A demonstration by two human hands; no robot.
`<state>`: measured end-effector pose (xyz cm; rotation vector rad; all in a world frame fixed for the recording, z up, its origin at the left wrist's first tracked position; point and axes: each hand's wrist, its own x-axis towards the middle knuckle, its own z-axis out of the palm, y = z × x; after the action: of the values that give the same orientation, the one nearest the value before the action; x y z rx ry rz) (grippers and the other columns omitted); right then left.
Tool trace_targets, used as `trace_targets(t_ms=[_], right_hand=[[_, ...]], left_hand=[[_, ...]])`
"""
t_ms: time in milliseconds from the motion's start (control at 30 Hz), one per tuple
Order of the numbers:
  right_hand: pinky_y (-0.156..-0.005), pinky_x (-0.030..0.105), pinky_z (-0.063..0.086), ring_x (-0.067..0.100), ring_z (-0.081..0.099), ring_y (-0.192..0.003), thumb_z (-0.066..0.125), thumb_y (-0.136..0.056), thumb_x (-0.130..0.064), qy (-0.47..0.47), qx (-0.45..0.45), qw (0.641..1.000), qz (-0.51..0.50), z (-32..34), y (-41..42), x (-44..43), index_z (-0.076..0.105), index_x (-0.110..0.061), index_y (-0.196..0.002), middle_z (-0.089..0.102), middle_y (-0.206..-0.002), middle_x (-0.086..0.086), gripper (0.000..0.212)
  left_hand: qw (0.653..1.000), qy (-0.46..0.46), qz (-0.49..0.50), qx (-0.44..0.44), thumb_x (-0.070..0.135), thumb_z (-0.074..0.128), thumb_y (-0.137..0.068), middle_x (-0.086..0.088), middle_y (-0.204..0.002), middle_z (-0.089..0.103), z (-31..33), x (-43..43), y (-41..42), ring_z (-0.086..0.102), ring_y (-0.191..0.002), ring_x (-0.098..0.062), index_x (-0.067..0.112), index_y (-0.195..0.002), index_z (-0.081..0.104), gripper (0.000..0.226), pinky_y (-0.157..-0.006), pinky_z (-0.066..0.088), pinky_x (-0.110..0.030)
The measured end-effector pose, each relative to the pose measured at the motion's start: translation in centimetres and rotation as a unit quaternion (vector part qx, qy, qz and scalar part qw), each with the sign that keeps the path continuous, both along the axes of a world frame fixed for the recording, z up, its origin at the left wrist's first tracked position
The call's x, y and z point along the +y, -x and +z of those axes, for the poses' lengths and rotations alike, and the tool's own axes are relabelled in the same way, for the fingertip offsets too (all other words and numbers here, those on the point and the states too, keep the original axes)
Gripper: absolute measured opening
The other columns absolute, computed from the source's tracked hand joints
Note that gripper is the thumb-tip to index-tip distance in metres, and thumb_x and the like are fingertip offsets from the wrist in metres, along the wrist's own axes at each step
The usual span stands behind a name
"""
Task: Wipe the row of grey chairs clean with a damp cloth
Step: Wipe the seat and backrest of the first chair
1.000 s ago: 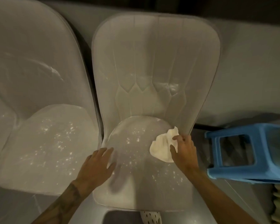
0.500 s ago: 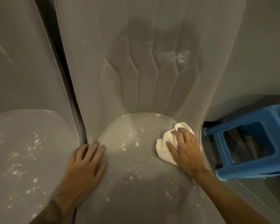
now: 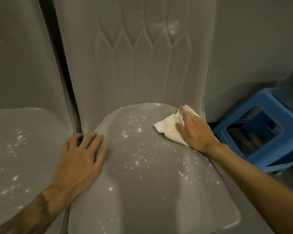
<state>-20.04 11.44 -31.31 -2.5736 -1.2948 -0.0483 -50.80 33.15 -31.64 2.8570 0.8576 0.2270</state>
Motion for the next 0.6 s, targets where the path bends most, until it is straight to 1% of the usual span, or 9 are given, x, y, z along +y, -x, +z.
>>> trace_targets(t_ms=[33, 67, 133, 167, 267, 367, 433, 533, 600], right_hand=[[-0.093, 0.038, 0.042, 0.027, 0.057, -0.111, 0.044, -0.103, -0.04, -0.024, 0.004, 0.999, -0.026, 0.1, -0.1, 0.2, 0.042, -0.014, -0.134, 0.058, -0.125, 0.005, 0.041], [-0.095, 0.038, 0.042, 0.029, 0.056, -0.112, 0.045, -0.102, -0.037, -0.029, 0.0, 0.998, -0.053, 0.1, 0.0, 0.9, 0.043, -0.013, -0.134, 0.058, -0.126, 0.006, 0.04], [-0.107, 0.041, 0.037, 0.031, 0.051, -0.126, 0.041, -0.103, -0.032, 0.016, -0.009, 0.996, -0.092, -0.2, 0.8, 2.6, 0.044, -0.012, -0.142, 0.054, -0.14, 0.01, 0.044], [-0.108, 0.043, 0.036, 0.032, 0.05, -0.127, 0.038, -0.104, -0.031, 0.03, -0.011, 0.995, -0.092, -0.3, 1.6, 3.6, 0.046, -0.013, -0.141, 0.054, -0.141, 0.011, 0.042], [-0.102, 0.043, 0.037, 0.032, 0.054, -0.119, 0.04, -0.102, -0.03, 0.016, -0.026, 1.0, 0.001, -0.7, 4.0, 5.3, 0.051, -0.018, -0.133, 0.061, -0.133, 0.008, 0.035], [-0.103, 0.043, 0.039, 0.029, 0.053, -0.121, 0.051, -0.098, -0.04, 0.012, -0.042, 0.998, 0.049, 0.2, 3.4, 3.9, 0.048, -0.018, -0.14, 0.057, -0.135, 0.006, 0.047], [-0.101, 0.042, 0.038, 0.03, 0.051, -0.118, 0.054, -0.096, -0.046, 0.024, -0.089, 0.996, 0.002, 0.5, 1.4, 2.3, 0.053, -0.017, -0.134, 0.055, -0.13, 0.006, 0.048], [-0.098, 0.039, 0.037, 0.033, 0.05, -0.111, 0.053, -0.099, -0.035, 0.017, -0.023, 0.996, -0.084, -0.1, -0.4, 1.8, 0.054, -0.009, -0.129, 0.051, -0.123, 0.013, 0.039], [-0.095, 0.04, 0.037, 0.034, 0.048, -0.11, 0.049, -0.1, -0.03, 0.025, -0.026, 0.991, -0.131, -0.6, -0.4, 3.7, 0.052, -0.005, -0.125, 0.05, -0.125, 0.016, 0.035]], left_hand=[[1.0, 0.001, -0.002, -0.008, 0.057, 0.024, -0.104, -0.001, -0.14, 0.059, 0.0, 0.0, 0.1, 0.046, -0.129, -0.034, 0.02, -0.14, 0.061, 0.063, -0.109, 0.039, -0.052], [1.0, 0.004, -0.004, -0.013, 0.057, 0.024, -0.104, 0.0, -0.139, 0.06, 0.0, -0.1, 0.2, 0.046, -0.128, -0.034, 0.02, -0.138, 0.061, 0.063, -0.108, 0.039, -0.052], [1.0, 0.005, -0.009, -0.019, 0.058, 0.025, -0.104, 0.001, -0.137, 0.059, 0.1, -0.4, 0.3, 0.046, -0.126, -0.033, 0.021, -0.136, 0.061, 0.062, -0.107, 0.041, -0.051], [1.0, 0.003, -0.008, -0.021, 0.057, 0.025, -0.104, 0.001, -0.136, 0.059, 0.1, -0.5, 0.3, 0.046, -0.125, -0.033, 0.021, -0.136, 0.061, 0.061, -0.105, 0.042, -0.05], [1.0, 0.003, -0.007, -0.024, 0.058, 0.025, -0.103, 0.003, -0.136, 0.059, 0.2, -0.5, 0.5, 0.045, -0.125, -0.032, 0.022, -0.135, 0.061, 0.06, -0.105, 0.042, -0.048], [1.0, 0.01, -0.014, -0.023, 0.061, 0.02, -0.103, 0.003, -0.136, 0.058, 0.2, -0.3, 0.5, 0.045, -0.126, -0.032, 0.024, -0.136, 0.06, 0.064, -0.106, 0.043, -0.049], [1.0, 0.006, -0.011, -0.027, 0.062, 0.02, -0.102, 0.002, -0.134, 0.06, 0.0, -0.2, 0.5, 0.047, -0.124, -0.032, 0.023, -0.134, 0.061, 0.065, -0.104, 0.045, -0.051], [1.0, 0.0, -0.002, -0.031, 0.061, 0.025, -0.102, 0.001, -0.131, 0.062, -0.1, -0.2, 0.3, 0.05, -0.123, -0.033, 0.023, -0.132, 0.064, 0.062, -0.102, 0.048, -0.053], [1.0, 0.001, 0.004, -0.03, 0.06, 0.027, -0.101, 0.002, -0.131, 0.063, -0.1, -0.3, 0.3, 0.05, -0.122, -0.033, 0.024, -0.131, 0.064, 0.06, -0.101, 0.049, -0.053]])
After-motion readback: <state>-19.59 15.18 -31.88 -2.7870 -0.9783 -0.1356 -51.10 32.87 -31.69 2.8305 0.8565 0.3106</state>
